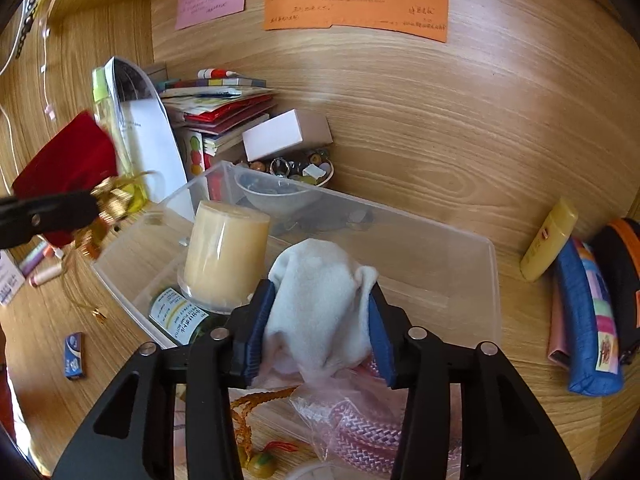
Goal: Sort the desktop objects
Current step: 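Release the white pouch and red pouch into the clear box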
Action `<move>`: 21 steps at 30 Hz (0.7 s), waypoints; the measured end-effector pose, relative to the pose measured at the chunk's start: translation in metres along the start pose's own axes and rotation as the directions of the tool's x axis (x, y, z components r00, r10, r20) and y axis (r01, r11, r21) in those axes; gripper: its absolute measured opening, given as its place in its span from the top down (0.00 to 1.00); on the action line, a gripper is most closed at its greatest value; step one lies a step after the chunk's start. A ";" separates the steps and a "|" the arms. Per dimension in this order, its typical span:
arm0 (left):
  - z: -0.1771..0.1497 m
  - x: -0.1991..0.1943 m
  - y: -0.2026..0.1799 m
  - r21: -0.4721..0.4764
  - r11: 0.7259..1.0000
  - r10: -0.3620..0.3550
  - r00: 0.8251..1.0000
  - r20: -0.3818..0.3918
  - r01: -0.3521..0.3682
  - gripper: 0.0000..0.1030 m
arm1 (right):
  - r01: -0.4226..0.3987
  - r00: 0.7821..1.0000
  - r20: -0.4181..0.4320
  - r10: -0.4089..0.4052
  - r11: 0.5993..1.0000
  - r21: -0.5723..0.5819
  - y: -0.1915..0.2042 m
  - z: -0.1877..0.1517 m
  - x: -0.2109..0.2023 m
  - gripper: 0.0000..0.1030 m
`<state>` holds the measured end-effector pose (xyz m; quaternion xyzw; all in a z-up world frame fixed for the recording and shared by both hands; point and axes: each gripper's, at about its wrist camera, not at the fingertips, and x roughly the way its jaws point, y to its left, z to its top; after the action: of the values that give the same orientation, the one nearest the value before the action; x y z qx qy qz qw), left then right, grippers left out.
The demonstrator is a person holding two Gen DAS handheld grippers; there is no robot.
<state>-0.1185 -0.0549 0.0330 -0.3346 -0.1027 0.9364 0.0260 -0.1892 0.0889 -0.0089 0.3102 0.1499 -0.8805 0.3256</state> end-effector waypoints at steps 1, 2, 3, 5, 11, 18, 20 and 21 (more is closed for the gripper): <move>0.002 0.004 -0.004 0.008 1.000 -0.004 1.000 -0.005 0.004 0.74 | 0.014 1.000 -0.001 -0.014 1.000 -0.008 0.001 0.000 0.000 0.53; 0.003 0.006 -0.006 0.014 1.000 -0.006 1.000 -0.009 0.006 0.74 | 0.037 0.999 -0.001 -0.037 0.999 -0.018 0.001 -0.001 0.001 0.48; 0.005 0.011 -0.011 0.026 1.000 -0.007 1.000 -0.016 0.007 0.74 | 0.055 0.998 -0.002 -0.055 0.998 -0.027 0.002 -0.002 0.001 0.41; 0.008 0.017 -0.019 0.040 0.999 -0.007 1.000 -0.027 0.008 0.74 | 0.093 0.996 -0.002 -0.093 0.995 -0.033 0.001 -0.002 0.002 0.31; 0.011 0.038 -0.037 0.071 0.997 -0.011 0.998 -0.063 0.016 0.74 | 0.110 0.994 0.004 -0.110 0.994 0.015 -0.013 0.000 -0.003 0.24; 0.020 0.065 -0.052 0.114 0.993 0.026 0.994 -0.102 -0.014 0.74 | 0.098 0.995 0.033 -0.098 0.995 0.013 -0.023 0.003 -0.014 0.20; 0.024 0.075 -0.056 0.128 0.991 0.042 0.992 -0.115 -0.027 0.74 | 0.086 0.996 0.029 -0.086 0.996 0.016 -0.025 0.003 -0.014 0.20; 0.025 0.081 -0.058 0.135 0.990 0.055 0.991 -0.124 -0.038 0.74 | 0.080 0.996 0.024 -0.080 0.997 0.017 -0.026 0.003 -0.013 0.20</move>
<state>-0.1983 0.0069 0.0136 -0.3937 -0.0306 0.9181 0.0329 -0.2002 0.1127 0.0037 0.2955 0.1512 -0.8978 0.2895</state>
